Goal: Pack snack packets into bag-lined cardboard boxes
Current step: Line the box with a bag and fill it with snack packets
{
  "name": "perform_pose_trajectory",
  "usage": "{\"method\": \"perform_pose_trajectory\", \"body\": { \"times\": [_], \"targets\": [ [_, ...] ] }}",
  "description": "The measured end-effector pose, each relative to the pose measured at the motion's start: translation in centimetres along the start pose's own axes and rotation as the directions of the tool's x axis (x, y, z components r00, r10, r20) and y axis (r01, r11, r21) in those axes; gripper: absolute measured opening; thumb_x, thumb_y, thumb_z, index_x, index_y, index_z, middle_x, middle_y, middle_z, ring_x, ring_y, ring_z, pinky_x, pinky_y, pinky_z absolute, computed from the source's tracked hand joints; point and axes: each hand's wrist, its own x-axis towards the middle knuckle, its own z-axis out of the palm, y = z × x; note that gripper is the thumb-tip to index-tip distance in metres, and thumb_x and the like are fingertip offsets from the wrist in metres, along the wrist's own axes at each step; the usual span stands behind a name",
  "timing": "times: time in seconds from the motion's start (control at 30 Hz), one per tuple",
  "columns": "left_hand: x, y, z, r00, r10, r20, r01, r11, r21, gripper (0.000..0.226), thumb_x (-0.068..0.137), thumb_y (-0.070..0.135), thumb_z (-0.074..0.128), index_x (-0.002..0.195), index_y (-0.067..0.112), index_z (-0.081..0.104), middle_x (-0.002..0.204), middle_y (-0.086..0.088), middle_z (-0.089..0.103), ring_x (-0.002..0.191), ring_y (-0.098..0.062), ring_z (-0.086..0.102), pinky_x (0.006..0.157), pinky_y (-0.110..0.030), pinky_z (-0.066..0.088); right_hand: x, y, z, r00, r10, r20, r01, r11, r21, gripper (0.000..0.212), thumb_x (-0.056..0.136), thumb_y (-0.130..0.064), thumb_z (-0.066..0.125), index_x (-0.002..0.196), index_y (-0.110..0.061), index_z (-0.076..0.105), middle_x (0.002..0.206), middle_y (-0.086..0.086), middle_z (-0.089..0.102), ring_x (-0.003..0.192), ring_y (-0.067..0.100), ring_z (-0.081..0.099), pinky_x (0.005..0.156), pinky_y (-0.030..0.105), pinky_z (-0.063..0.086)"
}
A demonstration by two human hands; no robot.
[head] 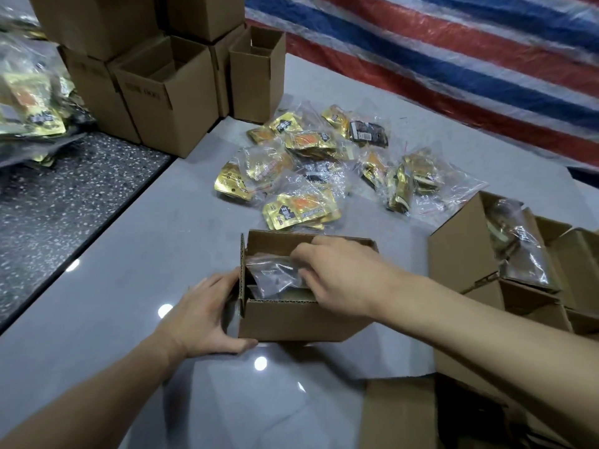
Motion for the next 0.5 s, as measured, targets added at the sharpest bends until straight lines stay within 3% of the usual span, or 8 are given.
{"method": "perform_pose_trajectory", "body": {
  "times": [0.1, 0.2, 0.27, 0.37, 0.5],
  "targets": [
    [0.0, 0.1, 0.0, 1.000, -0.005, 0.002, 0.005, 1.000, -0.009, 0.102, 0.053, 0.079, 0.075, 0.142, 0.042, 0.044, 0.130, 0.021, 0.052, 0.123, -0.005, 0.049, 0.100, -0.038, 0.048, 1.0, 0.3, 0.3, 0.960, -0.004, 0.281, -0.044, 0.985, 0.165, 0.038, 0.108, -0.039, 0.027, 0.127, -0.022, 0.055, 0.132, 0.007, 0.060, 0.124, 0.032, 0.053, 0.105, 0.044, 0.042],
    [0.1, 0.1, 0.0, 1.000, -0.010, 0.015, 0.011, 1.000, -0.022, 0.104, 0.053, 0.078, 0.075, 0.145, 0.044, 0.040, 0.130, 0.020, 0.053, 0.123, -0.006, 0.049, 0.100, -0.039, 0.048, 1.8, 0.8, 0.2, 0.892, 0.005, 0.452, -0.156, 0.942, 0.297, 0.062, 0.105, -0.056, 0.013, 0.152, -0.026, 0.039, 0.158, -0.003, 0.039, 0.146, 0.019, 0.033, 0.122, 0.037, 0.020],
    [0.1, 0.0, 0.0, 1.000, -0.007, 0.022, 0.007, 1.000, -0.020, 0.103, 0.054, 0.079, 0.075, 0.144, 0.044, 0.040, 0.130, 0.020, 0.053, 0.124, -0.007, 0.049, 0.100, -0.039, 0.048, 2.8, 1.3, 0.3, 0.868, 0.021, 0.496, -0.223, 0.909, 0.352, 0.069, 0.104, -0.059, 0.009, 0.152, -0.024, 0.042, 0.159, -0.005, 0.037, 0.148, 0.016, 0.031, 0.123, 0.035, 0.016],
    [0.1, 0.1, 0.0, 1.000, 0.001, 0.017, -0.001, 1.000, -0.025, 0.099, 0.054, 0.077, 0.075, 0.142, 0.044, 0.042, 0.128, 0.023, 0.053, 0.121, -0.004, 0.050, 0.099, -0.037, 0.049, 3.9, 2.1, 1.1, 0.846, 0.086, 0.526, -0.286, 0.906, 0.312, 0.069, 0.105, -0.058, 0.010, 0.145, -0.020, 0.052, 0.154, 0.000, 0.045, 0.142, 0.019, 0.039, 0.116, 0.032, 0.021],
    [0.1, 0.3, -0.2, 1.000, 0.019, 0.010, -0.018, 0.999, -0.038, 0.096, 0.055, 0.075, 0.077, 0.140, 0.044, 0.045, 0.124, 0.024, 0.054, 0.118, -0.003, 0.051, 0.096, -0.036, 0.050, 4.8, 2.2, 3.8, 0.828, 0.068, 0.556, -0.279, 0.911, 0.304, 0.069, 0.105, -0.058, 0.011, 0.154, -0.017, 0.038, 0.160, 0.003, 0.035, 0.147, 0.022, 0.032, 0.122, 0.036, 0.018]
  ]
}}
